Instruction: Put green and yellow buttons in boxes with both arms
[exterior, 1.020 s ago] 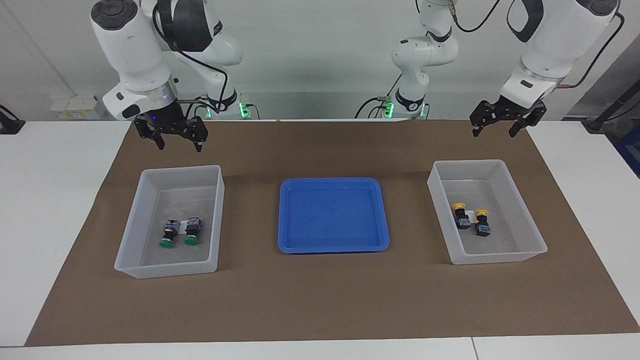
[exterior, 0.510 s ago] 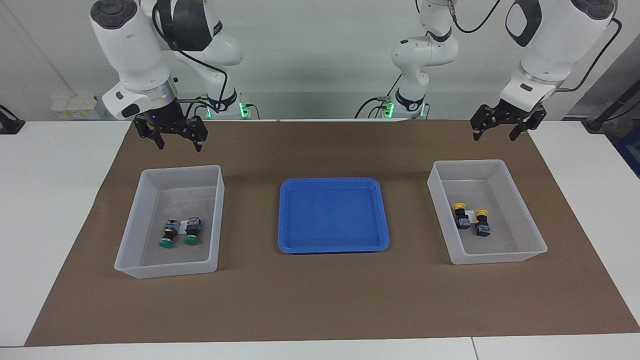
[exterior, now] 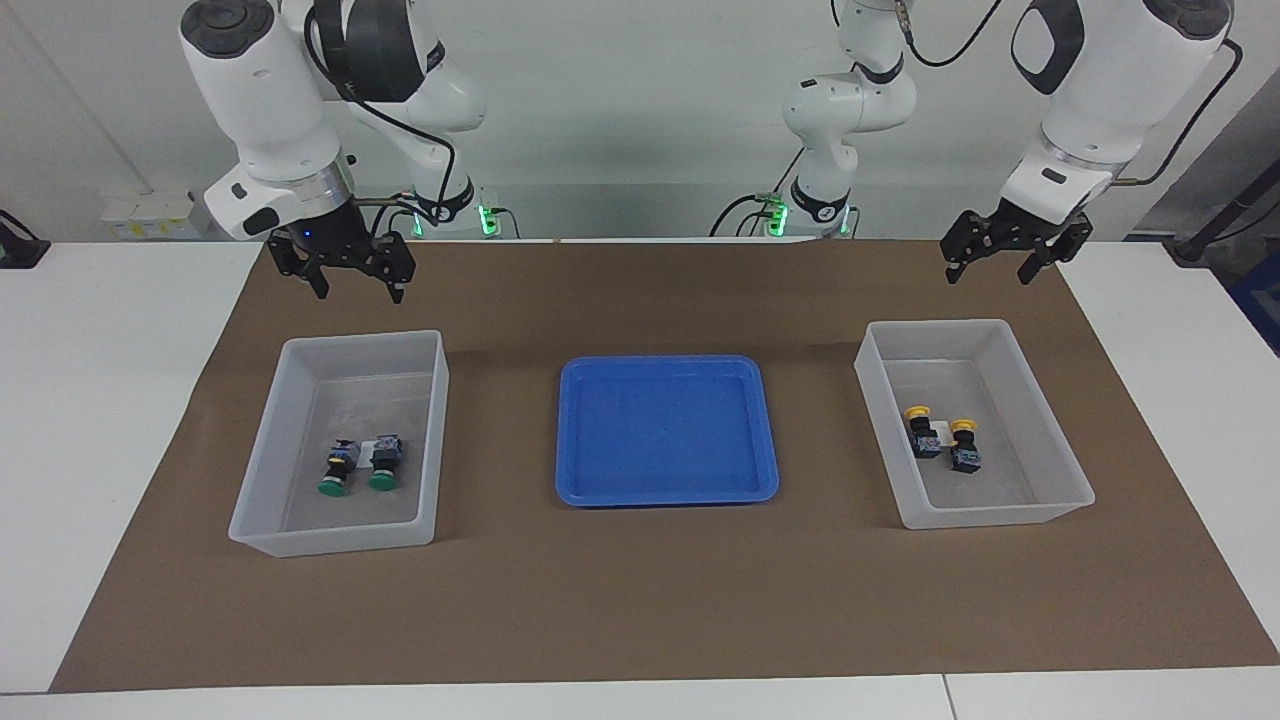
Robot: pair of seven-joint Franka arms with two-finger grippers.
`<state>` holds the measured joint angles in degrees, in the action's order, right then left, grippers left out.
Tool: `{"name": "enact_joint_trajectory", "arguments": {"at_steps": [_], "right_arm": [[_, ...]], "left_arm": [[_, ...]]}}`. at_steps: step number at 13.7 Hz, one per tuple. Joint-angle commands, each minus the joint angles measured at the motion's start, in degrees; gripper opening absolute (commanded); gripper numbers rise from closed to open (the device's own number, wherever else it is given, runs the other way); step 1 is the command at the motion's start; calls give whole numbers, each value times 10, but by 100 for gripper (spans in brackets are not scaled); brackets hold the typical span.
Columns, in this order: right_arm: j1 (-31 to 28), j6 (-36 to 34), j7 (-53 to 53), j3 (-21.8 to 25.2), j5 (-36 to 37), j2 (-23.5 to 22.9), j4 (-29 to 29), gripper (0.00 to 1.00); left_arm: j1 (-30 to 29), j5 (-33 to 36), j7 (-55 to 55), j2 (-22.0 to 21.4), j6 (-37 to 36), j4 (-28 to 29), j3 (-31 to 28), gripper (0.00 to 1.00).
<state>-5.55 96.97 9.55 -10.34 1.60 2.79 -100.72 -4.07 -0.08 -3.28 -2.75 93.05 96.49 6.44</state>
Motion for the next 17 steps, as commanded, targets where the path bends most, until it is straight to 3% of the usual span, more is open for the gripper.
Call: {"name": "enact_joint_trajectory", "arguments": {"at_steps": [1,17], "right_arm": [[-8,11,-18,-1,-16,14,-17,100],[-8,12,-18,-1,-16,14,-17,100]], "left_arm": [[-3,-10,6,-18,24,27,-1,100],[-3,-18,24,-23,38,41,-4,100]]}}
